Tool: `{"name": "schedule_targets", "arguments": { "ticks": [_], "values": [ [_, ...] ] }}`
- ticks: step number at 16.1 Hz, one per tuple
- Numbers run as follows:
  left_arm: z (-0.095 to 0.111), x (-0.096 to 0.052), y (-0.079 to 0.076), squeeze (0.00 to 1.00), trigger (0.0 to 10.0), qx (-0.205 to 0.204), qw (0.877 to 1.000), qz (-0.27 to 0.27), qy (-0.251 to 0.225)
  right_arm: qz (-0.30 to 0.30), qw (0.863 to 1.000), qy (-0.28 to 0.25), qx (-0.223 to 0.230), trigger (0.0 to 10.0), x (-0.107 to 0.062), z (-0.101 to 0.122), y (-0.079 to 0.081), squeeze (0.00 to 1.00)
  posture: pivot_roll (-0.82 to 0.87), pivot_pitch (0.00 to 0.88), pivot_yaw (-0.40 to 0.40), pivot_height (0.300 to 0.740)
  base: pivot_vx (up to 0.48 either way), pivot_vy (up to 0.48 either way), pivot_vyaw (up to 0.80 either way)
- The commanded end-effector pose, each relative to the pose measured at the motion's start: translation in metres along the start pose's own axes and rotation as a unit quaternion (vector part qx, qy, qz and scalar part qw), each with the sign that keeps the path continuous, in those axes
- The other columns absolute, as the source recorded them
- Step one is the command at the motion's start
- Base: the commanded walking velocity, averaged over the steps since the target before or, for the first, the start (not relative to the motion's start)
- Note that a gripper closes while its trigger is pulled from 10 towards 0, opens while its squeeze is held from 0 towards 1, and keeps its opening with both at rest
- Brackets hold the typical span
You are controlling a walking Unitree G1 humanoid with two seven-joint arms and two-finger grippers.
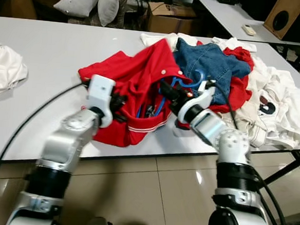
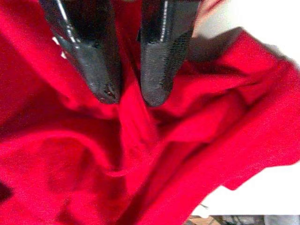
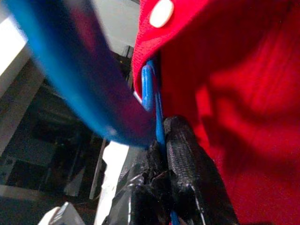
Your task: Hang hanger
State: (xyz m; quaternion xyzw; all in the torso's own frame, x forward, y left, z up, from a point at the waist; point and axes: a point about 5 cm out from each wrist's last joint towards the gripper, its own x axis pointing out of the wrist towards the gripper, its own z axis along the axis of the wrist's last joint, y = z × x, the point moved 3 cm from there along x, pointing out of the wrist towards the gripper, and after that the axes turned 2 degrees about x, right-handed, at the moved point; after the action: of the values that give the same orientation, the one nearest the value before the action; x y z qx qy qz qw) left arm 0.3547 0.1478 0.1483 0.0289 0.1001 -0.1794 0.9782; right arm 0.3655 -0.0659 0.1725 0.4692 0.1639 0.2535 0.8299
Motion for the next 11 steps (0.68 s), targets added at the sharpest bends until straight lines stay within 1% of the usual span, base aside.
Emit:
{"name": "schedule_targets", "arguments": {
  "ticks": [1,2,3,4,5,6,7,9,10,11],
  "values": [
    [0.005,-0.007,0.005,1.00,10.0,-0.012,1.000,-0.012,-0.011,-0.003,1.000,-0.011,0.009,10.0,-0.012,0.007,-0.003,0.00,0.05,0.000,-0.061,0.740,0.000,0.000,0.00],
    [0.008,-0.014,0.007,1.00,10.0,-0.015,0.999,-0.028,-0.022,-0.017,1.000,-0.006,0.011,10.0,-0.019,0.004,-0.009,0.00,0.05,0.000,-0.061,0.740,0.000,0.000,0.00],
    [0.009,-0.016,0.007,1.00,10.0,-0.016,0.999,-0.033,-0.025,-0.022,1.000,-0.003,0.011,10.0,-0.021,0.003,-0.011,0.00,0.04,0.000,-0.062,0.740,0.000,0.000,0.00],
    [0.015,-0.024,0.008,1.00,10.0,-0.032,0.998,-0.047,-0.041,-0.035,0.999,0.012,0.009,10.0,-0.027,-0.001,-0.017,0.00,0.03,0.000,-0.067,0.740,0.000,0.000,0.80],
    [0.017,-0.031,0.009,1.00,10.0,-0.043,0.996,-0.059,-0.049,-0.042,0.999,0.024,0.007,10.0,-0.033,-0.004,-0.020,0.00,0.03,0.000,-0.069,0.740,0.000,0.000,0.80],
    [0.017,-0.035,0.010,0.71,10.0,-0.044,0.996,-0.061,-0.054,-0.045,0.999,0.031,0.002,10.0,-0.037,-0.005,-0.021,0.00,0.02,0.000,-0.069,0.740,0.000,0.000,0.80],
    [0.017,-0.041,0.013,0.00,10.0,-0.047,0.996,-0.052,-0.060,-0.048,0.998,0.035,-0.003,10.0,-0.042,-0.004,-0.020,0.00,0.02,0.000,-0.073,0.740,0.000,0.000,0.80],
    [0.019,-0.051,0.013,0.00,10.0,-0.057,0.995,-0.054,-0.069,-0.038,0.998,0.045,-0.014,10.0,-0.049,0.000,-0.014,0.00,0.01,0.000,-0.085,0.740,0.000,0.000,0.80],
    [0.015,-0.061,0.008,0.00,10.0,-0.043,0.995,-0.059,-0.061,-0.031,0.997,0.063,-0.041,10.0,-0.057,-0.001,-0.009,0.00,0.01,0.000,-0.105,0.740,0.000,0.000,0.80],
    [0.002,-0.073,-0.004,0.00,10.0,-0.005,0.997,-0.059,-0.043,-0.028,0.991,0.099,-0.083,10.0,-0.072,-0.005,-0.009,0.00,0.02,0.000,-0.123,0.740,0.000,0.000,0.80]
  ]
}}
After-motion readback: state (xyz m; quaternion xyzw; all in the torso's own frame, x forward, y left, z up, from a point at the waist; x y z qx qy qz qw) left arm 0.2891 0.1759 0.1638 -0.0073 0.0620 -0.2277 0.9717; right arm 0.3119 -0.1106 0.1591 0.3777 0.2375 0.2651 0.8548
